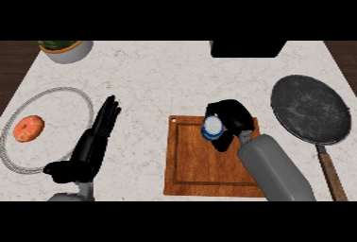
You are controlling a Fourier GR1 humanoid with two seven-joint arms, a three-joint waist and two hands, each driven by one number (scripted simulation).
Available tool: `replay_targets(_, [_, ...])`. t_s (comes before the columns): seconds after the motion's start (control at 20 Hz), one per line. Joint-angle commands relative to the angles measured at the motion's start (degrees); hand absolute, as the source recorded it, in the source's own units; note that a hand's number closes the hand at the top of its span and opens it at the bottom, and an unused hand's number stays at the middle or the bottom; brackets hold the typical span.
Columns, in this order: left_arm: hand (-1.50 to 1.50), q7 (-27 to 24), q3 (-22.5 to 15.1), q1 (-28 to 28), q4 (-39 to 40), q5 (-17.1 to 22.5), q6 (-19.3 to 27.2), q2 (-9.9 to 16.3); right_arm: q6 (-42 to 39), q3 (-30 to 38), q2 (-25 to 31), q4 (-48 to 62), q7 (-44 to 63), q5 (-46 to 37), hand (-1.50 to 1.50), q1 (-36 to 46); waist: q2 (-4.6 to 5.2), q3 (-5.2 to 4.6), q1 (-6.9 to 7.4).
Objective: Pick the can from the cutting board and place it in the pan
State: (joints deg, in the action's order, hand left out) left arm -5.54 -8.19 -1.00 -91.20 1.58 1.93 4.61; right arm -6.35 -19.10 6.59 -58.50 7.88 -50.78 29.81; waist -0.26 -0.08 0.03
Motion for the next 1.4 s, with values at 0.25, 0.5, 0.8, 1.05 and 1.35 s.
replay_targets(0.25, [0.0,2.2,0.6,-0.3,-1.6,0.1,0.1,0.4,13.1,3.7,-5.4,-6.4,25.4,-10.7,1.5,-0.4,-0.19,0.02,-0.41])
replay_targets(0.5, [0.0,-0.1,0.1,-1.8,2.8,-1.2,0.9,-1.1,19.9,2.0,-6.5,-8.7,43.3,-18.7,1.5,4.3,0.1,-0.01,-0.19])
replay_targets(0.8, [0.0,-2.9,2.9,-3.1,5.5,1.2,-1.5,-0.1,24.0,0.9,-6.6,-17.0,51.8,-24.7,1.5,2.5,0.17,0.04,-0.37])
replay_targets(1.05, [0.0,-2.0,1.6,-3.3,5.4,0.5,-0.6,-1.9,28.7,7.1,-5.5,-19.5,51.9,-23.8,1.5,0.3,0.24,0.07,-0.54])
replay_targets(1.35, [0.0,-0.6,0.0,1.1,0.0,-1.1,-0.4,-0.9,33.6,17.3,0.1,-17.8,44.9,-17.2,1.5,0.0,0.29,0.11,0.27])
